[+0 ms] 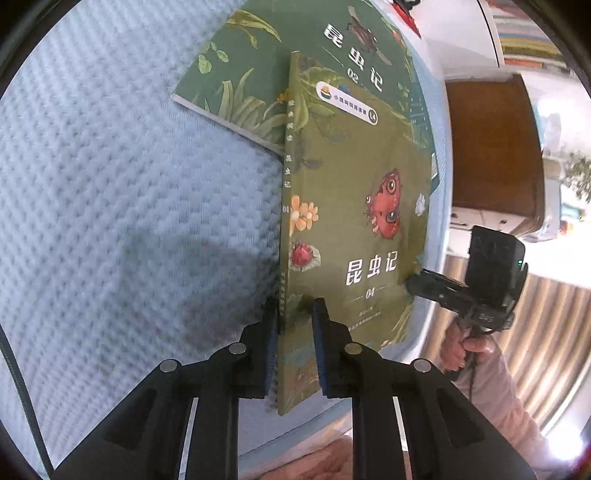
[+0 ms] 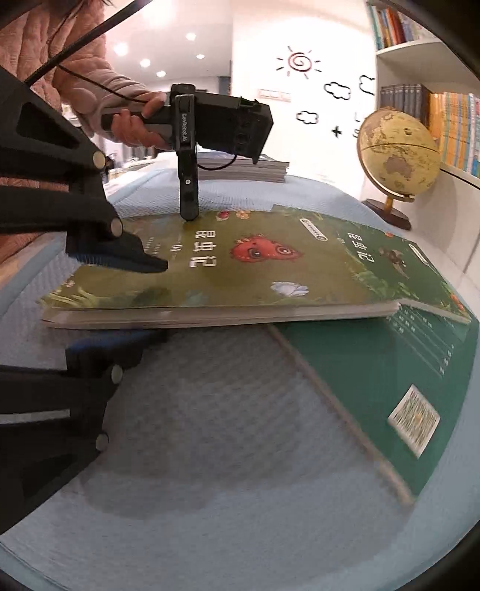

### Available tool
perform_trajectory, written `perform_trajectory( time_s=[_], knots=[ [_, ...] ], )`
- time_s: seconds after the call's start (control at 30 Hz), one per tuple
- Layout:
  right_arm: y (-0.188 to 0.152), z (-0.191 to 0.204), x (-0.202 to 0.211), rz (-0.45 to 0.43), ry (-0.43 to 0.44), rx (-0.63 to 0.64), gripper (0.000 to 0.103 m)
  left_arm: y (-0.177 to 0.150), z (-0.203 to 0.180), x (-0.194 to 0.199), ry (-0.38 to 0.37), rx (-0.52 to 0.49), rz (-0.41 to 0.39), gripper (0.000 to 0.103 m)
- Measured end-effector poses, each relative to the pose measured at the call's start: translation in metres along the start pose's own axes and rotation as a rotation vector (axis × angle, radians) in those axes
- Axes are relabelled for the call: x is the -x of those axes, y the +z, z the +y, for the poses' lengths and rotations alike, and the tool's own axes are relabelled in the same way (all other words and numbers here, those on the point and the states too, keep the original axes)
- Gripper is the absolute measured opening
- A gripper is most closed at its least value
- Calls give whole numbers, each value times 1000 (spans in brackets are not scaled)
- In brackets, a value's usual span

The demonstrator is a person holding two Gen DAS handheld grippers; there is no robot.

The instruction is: Organize books

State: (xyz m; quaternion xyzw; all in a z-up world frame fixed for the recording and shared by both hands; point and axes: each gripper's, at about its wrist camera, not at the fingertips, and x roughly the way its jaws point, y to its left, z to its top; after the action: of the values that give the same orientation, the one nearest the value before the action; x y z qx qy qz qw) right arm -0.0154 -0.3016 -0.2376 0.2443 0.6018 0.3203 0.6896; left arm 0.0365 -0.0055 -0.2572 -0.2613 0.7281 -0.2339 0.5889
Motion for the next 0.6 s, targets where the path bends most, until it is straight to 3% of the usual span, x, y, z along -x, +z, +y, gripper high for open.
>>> perform_trajectory(
  time_s=[0.17, 0.37, 0.6],
  knots=[
    [8, -10, 1, -2, 29, -19, 14, 4, 1, 2, -14, 5, -19, 16],
    [0, -21, 11, -21, 38, -26, 12, 9, 6, 7, -48, 48, -40, 17],
    [-5, -12, 16, -48, -22, -20, 13, -1, -21, 12, 133, -46, -132, 19]
  ],
)
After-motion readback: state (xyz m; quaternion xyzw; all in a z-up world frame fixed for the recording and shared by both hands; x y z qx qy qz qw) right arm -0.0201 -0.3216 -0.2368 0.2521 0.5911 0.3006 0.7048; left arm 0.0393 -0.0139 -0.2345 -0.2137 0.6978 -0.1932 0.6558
